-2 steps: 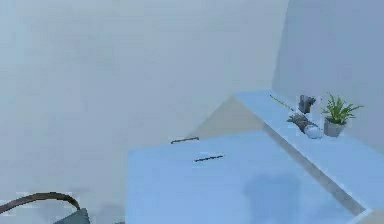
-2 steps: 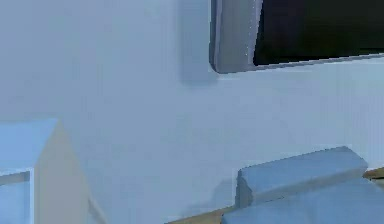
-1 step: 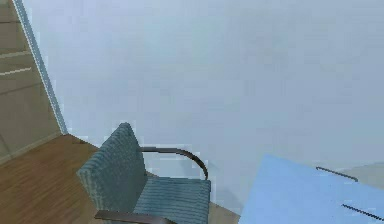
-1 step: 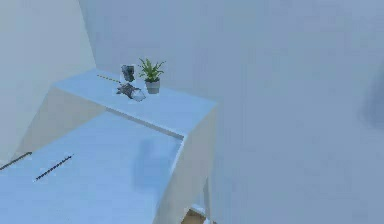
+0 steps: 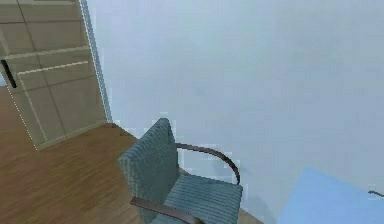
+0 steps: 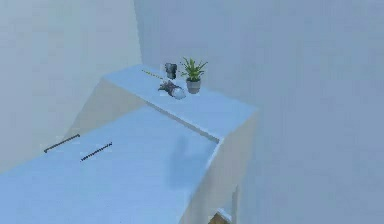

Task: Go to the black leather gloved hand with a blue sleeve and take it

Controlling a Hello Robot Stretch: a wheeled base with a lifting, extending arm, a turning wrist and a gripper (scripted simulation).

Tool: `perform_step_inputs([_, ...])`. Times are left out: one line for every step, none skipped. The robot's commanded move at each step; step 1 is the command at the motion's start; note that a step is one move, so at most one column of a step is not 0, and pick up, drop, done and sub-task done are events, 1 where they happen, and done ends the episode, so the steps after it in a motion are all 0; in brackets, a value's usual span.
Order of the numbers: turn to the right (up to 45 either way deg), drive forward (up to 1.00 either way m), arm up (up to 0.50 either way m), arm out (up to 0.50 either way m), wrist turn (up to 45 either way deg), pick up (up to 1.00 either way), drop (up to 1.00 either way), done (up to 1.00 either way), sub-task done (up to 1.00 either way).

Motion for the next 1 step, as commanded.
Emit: perform_step_inputs([0.0,0.0,0.5,0.0,0.0,0.0,0.0,0.0,0.0])
